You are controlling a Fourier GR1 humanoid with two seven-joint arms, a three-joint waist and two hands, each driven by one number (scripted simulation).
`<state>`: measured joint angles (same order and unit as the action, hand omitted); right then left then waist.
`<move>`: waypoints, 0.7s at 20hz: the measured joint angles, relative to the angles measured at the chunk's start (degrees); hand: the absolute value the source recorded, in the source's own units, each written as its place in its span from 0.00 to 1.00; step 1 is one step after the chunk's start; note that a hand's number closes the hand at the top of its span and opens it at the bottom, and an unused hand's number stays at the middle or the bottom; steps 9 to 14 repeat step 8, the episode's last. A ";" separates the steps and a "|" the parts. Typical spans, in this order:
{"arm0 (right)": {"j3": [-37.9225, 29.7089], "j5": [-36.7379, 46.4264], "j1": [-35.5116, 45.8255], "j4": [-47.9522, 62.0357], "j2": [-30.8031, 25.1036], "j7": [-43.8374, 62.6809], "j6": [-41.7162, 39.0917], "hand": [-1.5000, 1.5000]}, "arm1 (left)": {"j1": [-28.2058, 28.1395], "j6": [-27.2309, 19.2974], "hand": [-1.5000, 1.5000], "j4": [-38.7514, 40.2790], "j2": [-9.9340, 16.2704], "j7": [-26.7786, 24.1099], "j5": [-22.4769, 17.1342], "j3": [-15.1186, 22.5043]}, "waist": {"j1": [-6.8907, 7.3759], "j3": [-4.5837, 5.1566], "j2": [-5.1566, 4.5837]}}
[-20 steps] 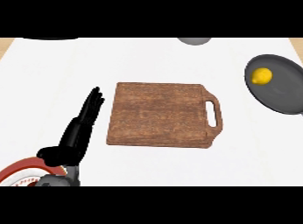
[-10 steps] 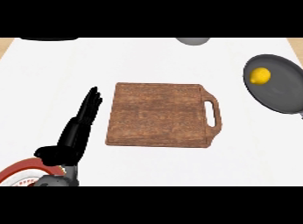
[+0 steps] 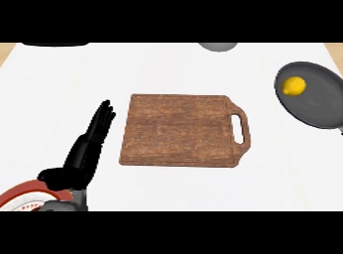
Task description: Pick the lemon from the cutting board and place it in the pan
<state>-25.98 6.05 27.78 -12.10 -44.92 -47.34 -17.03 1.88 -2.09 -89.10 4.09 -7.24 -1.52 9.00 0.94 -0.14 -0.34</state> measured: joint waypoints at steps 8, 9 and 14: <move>1.26 0.94 0.19 -0.40 1.01 -1.78 3.73 0.00 | 0.07 0.69 0.50 -1.54 0.05 1.79 0.08 -0.65 | -0.02 0.01 0.03; 1.26 0.94 0.19 -0.40 1.01 -1.78 3.73 0.00 | 0.07 0.69 0.50 -1.54 0.05 1.79 0.08 -0.65 | -0.02 0.01 0.03; 1.26 0.94 0.19 -0.40 1.01 -1.78 3.73 0.00 | 0.07 0.69 0.50 -1.54 0.05 1.79 0.08 -0.65 | -0.02 0.01 0.03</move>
